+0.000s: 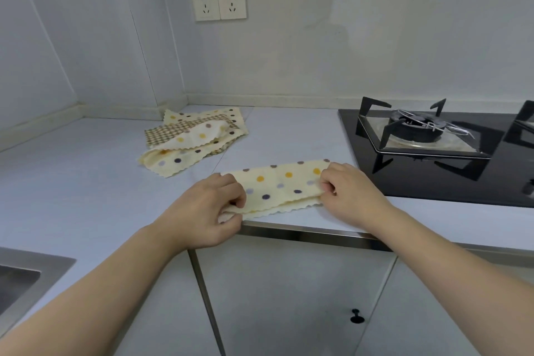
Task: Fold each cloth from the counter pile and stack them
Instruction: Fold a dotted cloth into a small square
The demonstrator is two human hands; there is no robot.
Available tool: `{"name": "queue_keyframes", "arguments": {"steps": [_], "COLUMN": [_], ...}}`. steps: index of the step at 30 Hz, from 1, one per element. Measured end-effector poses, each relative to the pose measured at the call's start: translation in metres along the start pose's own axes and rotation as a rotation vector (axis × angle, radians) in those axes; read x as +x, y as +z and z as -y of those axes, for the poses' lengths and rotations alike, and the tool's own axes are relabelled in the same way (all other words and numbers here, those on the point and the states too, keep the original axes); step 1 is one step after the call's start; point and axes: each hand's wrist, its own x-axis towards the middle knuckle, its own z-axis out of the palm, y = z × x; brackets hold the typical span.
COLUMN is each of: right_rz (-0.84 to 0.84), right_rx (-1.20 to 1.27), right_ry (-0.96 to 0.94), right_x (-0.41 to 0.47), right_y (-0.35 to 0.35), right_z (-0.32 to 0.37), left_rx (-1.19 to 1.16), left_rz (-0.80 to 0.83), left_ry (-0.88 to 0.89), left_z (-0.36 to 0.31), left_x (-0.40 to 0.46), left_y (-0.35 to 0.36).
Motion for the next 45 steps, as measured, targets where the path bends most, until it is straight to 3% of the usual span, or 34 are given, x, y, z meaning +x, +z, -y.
{"name": "queue_keyframes", "arguments": {"steps": [5, 11, 15, 27, 34, 45], "right_rz": [0.029, 0.016, 0.028, -0.234, -0.297, -0.322], "right_rx": [0.074, 0.144, 0.166, 0.294, 0.558, 0.877], "right_ry": [0.002, -0.035, -0.024, 0.148, 0.214, 0.241], "right_x": [-0.001, -0.003, 0.000, 0.003, 0.000, -0.004], "right_y": [-0.001, 0.000, 0.003, -0.001, -0.007, -0.012], "right_z": [0.001, 0.001, -0.002, -0.010, -0.009, -0.014], "left_rx": [0.028, -0.102, -0.124, -0.022, -0.001, -0.258], "left_rz": [-0.044, -0.165, -0.193, -0.173, -0.136, -0.364], "left_ry": [-0.032, -0.251, -0.255, -0.281, -0.264, -0.457], "left_z": [0.002, 0.003, 0.000, -0.003, -0.005, -0.011], "left_x": [0.001, 0.001, 0.001, 0.003, 0.004, 0.013], "left_y": [0.004, 0.005, 0.003, 0.003, 0.000, -0.020]}}
